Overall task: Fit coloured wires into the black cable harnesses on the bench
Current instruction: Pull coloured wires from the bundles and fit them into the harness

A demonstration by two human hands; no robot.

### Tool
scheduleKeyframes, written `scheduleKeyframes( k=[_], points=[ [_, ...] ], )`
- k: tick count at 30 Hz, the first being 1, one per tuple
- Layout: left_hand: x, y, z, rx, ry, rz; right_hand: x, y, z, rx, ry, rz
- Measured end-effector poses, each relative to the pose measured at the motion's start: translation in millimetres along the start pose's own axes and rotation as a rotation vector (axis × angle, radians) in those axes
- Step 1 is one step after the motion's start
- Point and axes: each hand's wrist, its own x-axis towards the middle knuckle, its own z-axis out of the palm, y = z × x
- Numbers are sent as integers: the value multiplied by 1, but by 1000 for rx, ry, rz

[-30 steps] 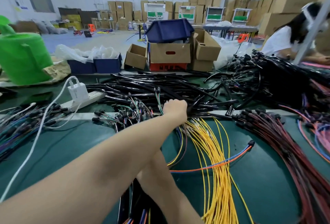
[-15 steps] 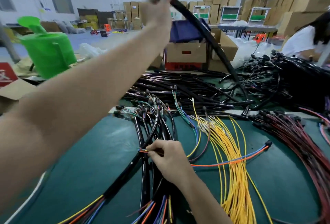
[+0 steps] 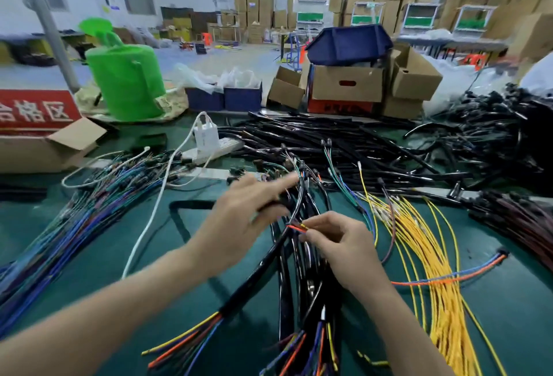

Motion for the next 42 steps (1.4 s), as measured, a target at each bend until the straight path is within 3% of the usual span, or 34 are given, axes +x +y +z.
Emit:
scheduleKeyframes(
  k=[5, 12, 18, 28, 42],
  points=[
    [-32, -33, 29, 206, -193, 54, 2, -7, -9, 120, -12, 20],
    [-39, -39, 36, 156, -110, 8, 0, -11, -9, 153, -57, 50],
    [-41, -38, 38, 41, -227, -61, -3, -9, -4, 81, -73, 53],
    [-45, -41, 40, -60, -227, -54, -3, -8, 1, 129, -87, 10],
    [-46, -34, 39, -62, -198, -80, -3, -2, 9, 5, -70, -67]
  ],
)
